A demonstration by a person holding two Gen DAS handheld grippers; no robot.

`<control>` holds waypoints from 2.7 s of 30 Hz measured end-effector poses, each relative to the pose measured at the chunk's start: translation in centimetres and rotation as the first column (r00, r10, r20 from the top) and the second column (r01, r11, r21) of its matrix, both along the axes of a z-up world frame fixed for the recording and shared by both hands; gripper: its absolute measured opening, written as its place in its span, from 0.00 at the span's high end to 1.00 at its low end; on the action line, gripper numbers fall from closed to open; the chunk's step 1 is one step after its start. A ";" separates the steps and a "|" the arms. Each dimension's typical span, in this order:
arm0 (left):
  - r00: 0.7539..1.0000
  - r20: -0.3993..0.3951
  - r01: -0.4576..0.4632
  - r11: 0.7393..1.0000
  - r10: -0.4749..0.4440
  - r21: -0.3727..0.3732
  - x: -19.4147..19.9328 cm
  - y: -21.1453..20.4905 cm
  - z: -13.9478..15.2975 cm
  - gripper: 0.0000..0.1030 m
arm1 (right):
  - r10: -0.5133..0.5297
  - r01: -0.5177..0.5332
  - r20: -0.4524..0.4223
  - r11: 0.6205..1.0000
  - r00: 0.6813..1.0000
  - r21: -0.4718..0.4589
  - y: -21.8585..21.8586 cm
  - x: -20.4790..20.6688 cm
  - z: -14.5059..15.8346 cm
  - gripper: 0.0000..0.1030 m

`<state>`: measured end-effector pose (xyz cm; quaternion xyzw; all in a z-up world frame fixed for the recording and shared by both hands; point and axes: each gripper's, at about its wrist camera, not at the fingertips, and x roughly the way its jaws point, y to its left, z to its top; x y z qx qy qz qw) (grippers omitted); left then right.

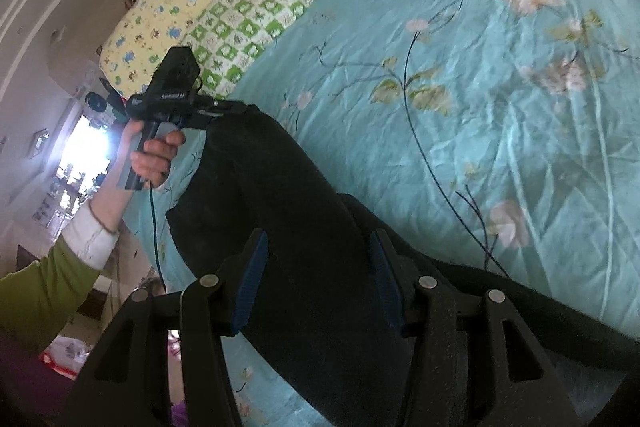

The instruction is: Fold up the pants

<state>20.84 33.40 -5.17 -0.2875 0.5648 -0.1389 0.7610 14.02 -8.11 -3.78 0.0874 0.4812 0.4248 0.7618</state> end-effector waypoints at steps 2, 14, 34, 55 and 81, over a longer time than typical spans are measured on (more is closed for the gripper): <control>1.000 0.014 0.024 1.000 -0.025 0.011 0.1 -0.6 0.2 0.47 | 0.020 -0.020 0.006 1.000 1.000 -0.014 0.6 0.1 -0.2 0.47; 0.967 0.237 0.038 0.969 -0.097 0.243 -5.5 -4.3 6.7 0.95 | 0.054 -0.054 0.155 0.999 0.986 -0.007 1.1 -2.5 2.2 0.93; 0.878 0.479 -0.151 0.940 -0.015 0.306 -21.8 -7.1 6.6 0.96 | 0.169 -0.155 0.235 0.985 0.957 -0.076 2.2 -10.8 0.5 0.94; 0.859 0.384 -0.430 0.884 0.337 0.185 -27.8 -7.2 3.2 0.63 | 0.157 -0.154 0.224 0.988 0.962 -0.034 2.2 -12.3 0.4 0.67; 0.755 0.312 -0.644 0.744 0.577 0.181 -27.8 -7.9 4.0 0.50 | -0.024 0.018 0.251 0.999 0.968 0.026 1.0 -8.1 3.2 0.50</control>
